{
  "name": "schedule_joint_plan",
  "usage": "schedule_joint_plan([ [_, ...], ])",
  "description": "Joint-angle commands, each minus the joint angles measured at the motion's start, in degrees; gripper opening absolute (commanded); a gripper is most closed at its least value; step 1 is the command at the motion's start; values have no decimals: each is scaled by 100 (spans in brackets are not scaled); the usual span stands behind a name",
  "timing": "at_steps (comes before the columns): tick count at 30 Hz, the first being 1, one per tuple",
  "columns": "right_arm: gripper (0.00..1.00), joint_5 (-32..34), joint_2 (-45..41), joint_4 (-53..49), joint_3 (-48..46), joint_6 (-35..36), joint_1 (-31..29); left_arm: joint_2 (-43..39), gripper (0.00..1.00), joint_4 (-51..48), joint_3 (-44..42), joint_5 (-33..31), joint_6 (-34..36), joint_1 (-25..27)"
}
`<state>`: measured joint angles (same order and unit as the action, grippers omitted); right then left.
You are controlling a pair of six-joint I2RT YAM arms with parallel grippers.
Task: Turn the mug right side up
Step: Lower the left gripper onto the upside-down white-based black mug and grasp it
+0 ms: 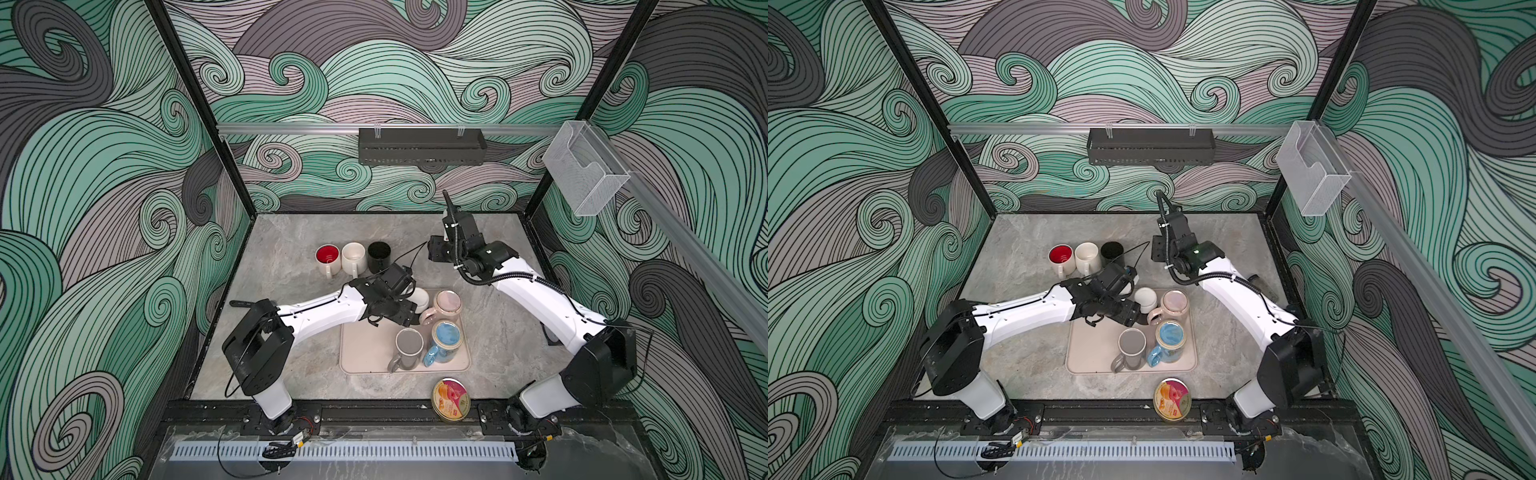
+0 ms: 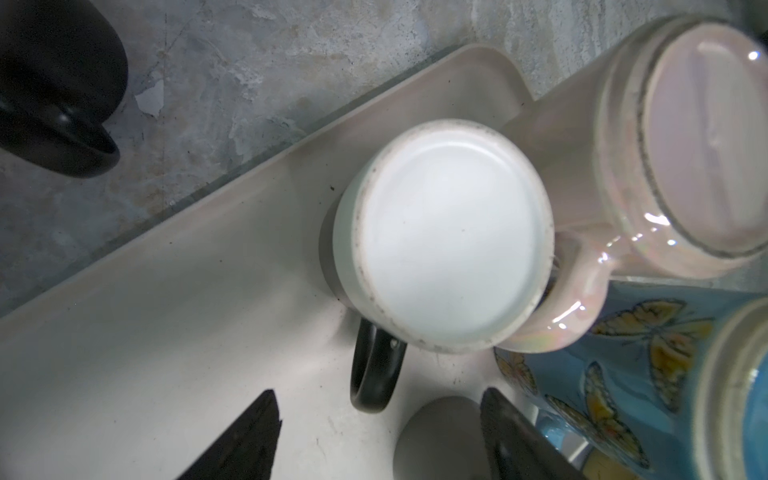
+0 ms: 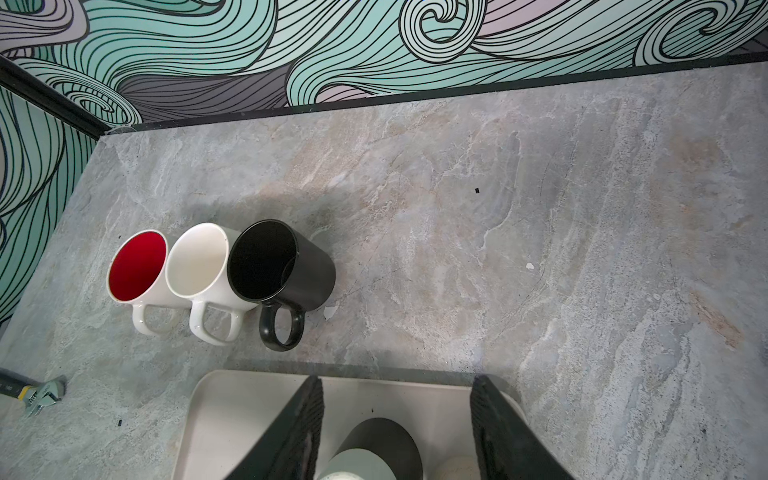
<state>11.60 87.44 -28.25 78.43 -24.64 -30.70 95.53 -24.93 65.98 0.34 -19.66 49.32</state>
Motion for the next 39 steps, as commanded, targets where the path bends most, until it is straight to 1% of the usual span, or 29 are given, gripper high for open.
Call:
schedule_joint_plan([
  [1, 57, -76, -16, -134, 180, -124, 20, 157, 73, 74, 100, -47, 205, 41],
  [10, 57, -87, 9, -154, 164, -167, 21, 374, 73, 250, 73, 138, 322, 42],
  [21, 56, -53, 32, -174, 139, -107, 20, 779, 67, 400, 179, 98, 374, -44],
  [25, 56, -104, 27, -155, 141, -124, 23, 815, 61, 456, 196, 98, 388, -122],
  [31, 56, -143, -18, -73, 78, -159, 20, 749, 45, 516, 128, -23, 380, -232],
  [35, 56, -149, -58, -40, 41, -167, 20, 679, 41, 563, 20, -129, 318, -330],
  [39, 55, -165, -61, -13, 18, -167, 28, 610, 33, 629, -49, -140, 263, -427],
])
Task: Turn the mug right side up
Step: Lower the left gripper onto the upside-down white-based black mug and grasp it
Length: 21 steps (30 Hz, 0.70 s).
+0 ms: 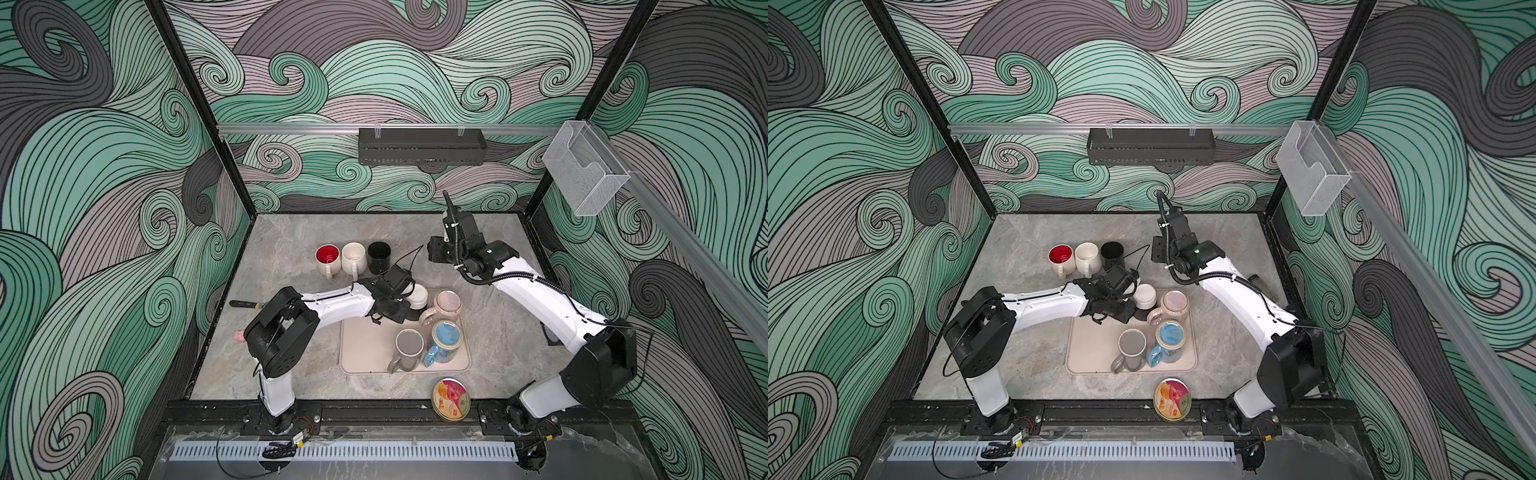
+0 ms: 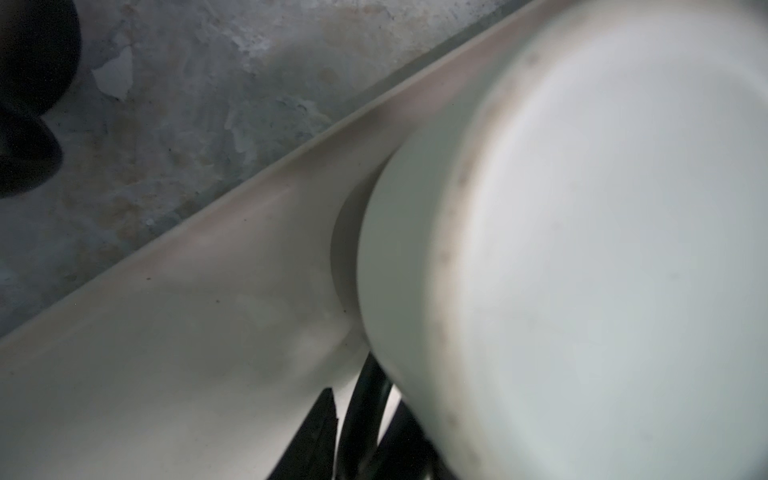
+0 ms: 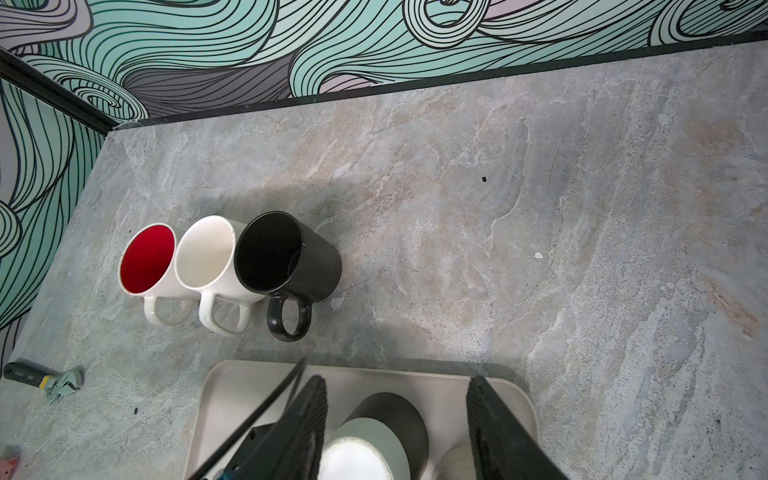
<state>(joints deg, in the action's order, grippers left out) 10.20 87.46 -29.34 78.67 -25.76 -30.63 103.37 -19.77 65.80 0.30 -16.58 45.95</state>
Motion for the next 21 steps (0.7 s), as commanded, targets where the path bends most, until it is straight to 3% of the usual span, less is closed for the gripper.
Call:
schedule_joint_plan([
  [1, 55, -33, -67, 100, -10, -60, 19, -202, 29, 131, -49, -144, -39, -105],
  [3, 55, -43, -54, 98, -11, -66, 17, -262, 22, 188, -89, -141, -55, -128],
  [14, 55, -104, 27, 128, 16, -100, 6, -361, 16, 84, -139, -77, 76, -166],
  [17, 55, -123, 32, 148, 8, -113, 0, -395, 2, 64, -178, -149, 107, -166],
  [21, 55, -145, 52, 164, -1, -130, -13, -461, 0, 78, -233, -199, 146, -166],
])
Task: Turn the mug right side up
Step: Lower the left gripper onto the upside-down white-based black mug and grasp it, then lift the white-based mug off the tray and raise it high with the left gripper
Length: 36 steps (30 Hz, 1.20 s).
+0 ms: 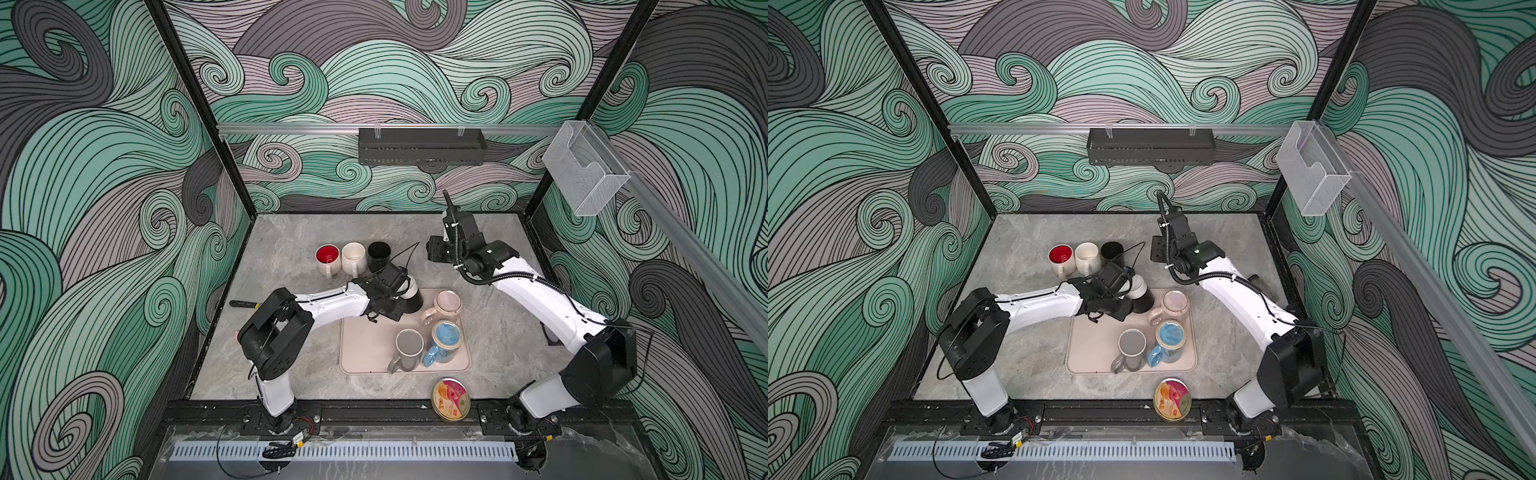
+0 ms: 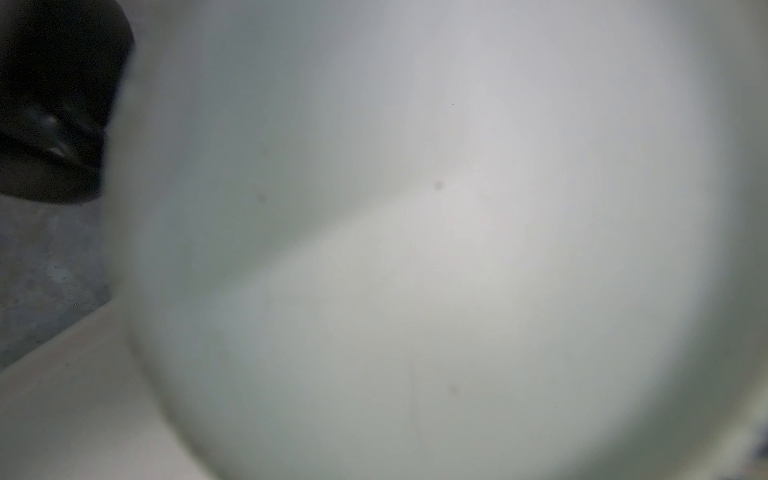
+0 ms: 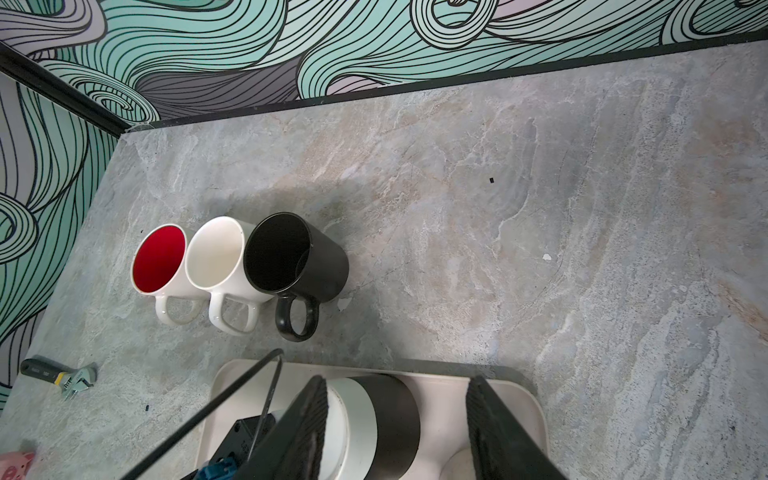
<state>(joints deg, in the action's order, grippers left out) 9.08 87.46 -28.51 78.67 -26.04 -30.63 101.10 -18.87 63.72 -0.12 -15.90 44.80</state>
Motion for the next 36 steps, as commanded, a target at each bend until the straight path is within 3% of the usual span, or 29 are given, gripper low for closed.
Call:
schedule_joint_plan([
  [1, 55, -38, 48, 81, -10, -101, -17, -268, 0, 9, -50, -163, 88, -45],
  [9, 55, -57, 16, 136, -80, -90, -33, -715, 0, 266, -207, 63, 148, -50],
  [26, 54, -304, -102, 272, -233, -35, -57, -1162, 0, -98, 28, -669, 208, -41],
  [36, 54, -385, -112, 246, -225, -19, -87, -1474, 0, -200, 17, -757, 254, -41],
])
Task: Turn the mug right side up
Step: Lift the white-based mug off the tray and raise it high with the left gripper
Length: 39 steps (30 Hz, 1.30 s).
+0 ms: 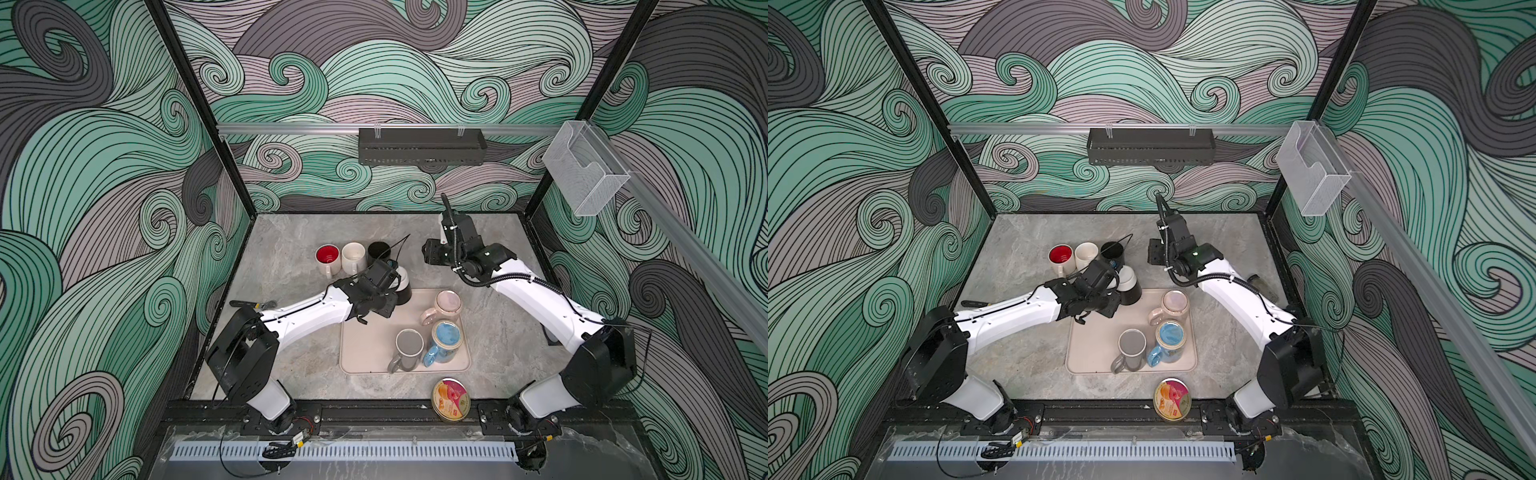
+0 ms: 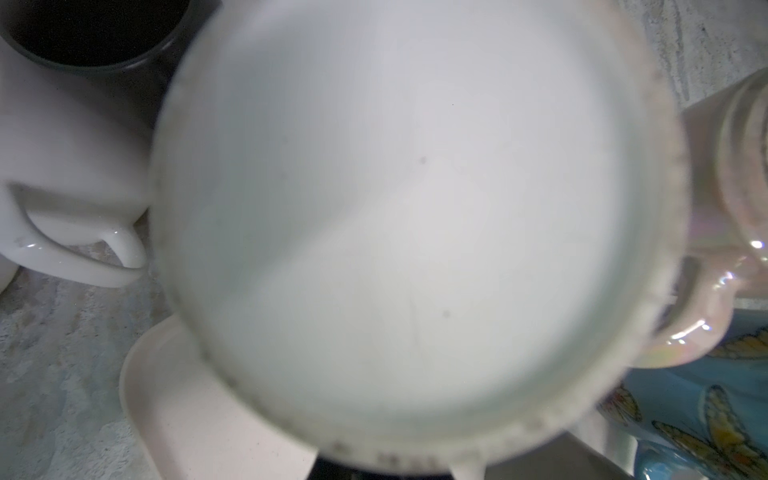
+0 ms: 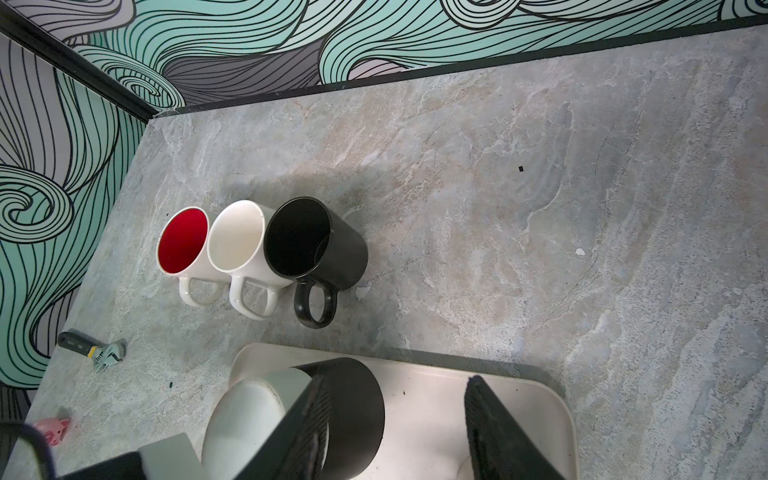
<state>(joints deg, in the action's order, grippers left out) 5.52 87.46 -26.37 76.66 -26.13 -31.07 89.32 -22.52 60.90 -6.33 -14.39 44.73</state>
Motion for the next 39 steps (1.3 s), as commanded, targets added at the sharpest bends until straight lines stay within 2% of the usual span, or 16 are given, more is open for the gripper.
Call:
schedule_joint_plan([
  [1, 54, -24, -137, 62, -58, -15, -43, -324, 0, 138, 303, -147, 113, -35],
  [12, 54, 133, -417, -15, -74, 101, -31, -740, 0, -86, 511, -287, 347, -35],
  [14, 54, 159, -457, -28, -72, 123, -34, -1014, 0, -118, 569, -273, 384, -35],
  [22, 55, 251, -600, -32, -71, 154, -20, -1516, 0, 250, 553, -353, 426, -35],
  [30, 55, 47, -625, 187, -132, -36, -12, -1782, 0, 249, 946, -519, 326, -126],
  [33, 55, 21, -676, 541, -348, -128, 25, -1918, 0, 401, 914, -358, 186, -304],
  [39, 56, -488, -1108, 1895, -1285, -463, 172, -2403, 0, 979, 495, 307, -327, -829],
])
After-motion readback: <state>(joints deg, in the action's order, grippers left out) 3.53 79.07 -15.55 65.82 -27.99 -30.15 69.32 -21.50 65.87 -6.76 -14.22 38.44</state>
